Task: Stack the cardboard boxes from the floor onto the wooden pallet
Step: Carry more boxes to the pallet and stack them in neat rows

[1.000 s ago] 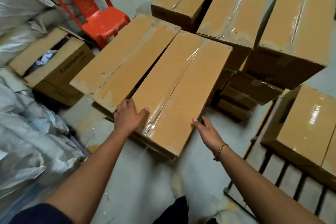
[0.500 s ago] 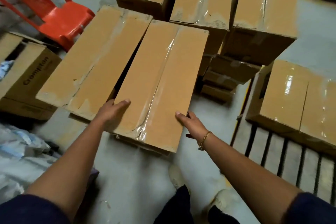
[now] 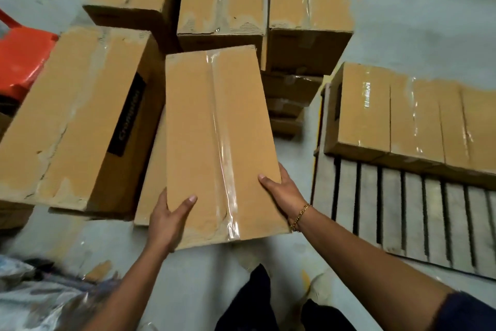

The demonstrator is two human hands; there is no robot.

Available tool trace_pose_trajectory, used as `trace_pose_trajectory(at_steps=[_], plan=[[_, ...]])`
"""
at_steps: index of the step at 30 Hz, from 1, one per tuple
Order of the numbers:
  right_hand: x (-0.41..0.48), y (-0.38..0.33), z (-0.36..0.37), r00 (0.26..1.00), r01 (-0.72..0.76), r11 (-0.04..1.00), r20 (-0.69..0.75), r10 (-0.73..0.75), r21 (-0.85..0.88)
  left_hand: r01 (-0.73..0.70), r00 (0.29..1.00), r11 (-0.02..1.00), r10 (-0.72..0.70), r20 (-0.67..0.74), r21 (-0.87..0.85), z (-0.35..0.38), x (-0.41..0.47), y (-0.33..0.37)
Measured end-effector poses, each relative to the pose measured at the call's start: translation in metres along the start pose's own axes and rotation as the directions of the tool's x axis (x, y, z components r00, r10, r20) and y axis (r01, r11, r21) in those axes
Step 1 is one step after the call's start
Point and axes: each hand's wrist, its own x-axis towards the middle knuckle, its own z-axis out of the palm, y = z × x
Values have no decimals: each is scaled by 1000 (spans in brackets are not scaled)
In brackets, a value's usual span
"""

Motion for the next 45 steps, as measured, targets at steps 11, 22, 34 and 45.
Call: trace_pose_trajectory(at_steps=[11,22,34,45], plan=[[-84,64,-155,966,65,989,-257,-30,129,-149,967,988,135,215,46,128,-75,56],[-248,186,-351,841,138,969,-541,-6,204,-305,855,948,233,463,86,315,-242,75],[-350,291,-510,706,82,932,-681,196,353,-433,690,886,210,692,164,497,-364,109],[-323,341,-663,668,-16,910,-673,317,413,-443,641,861,108,760,251,672,-385,144]])
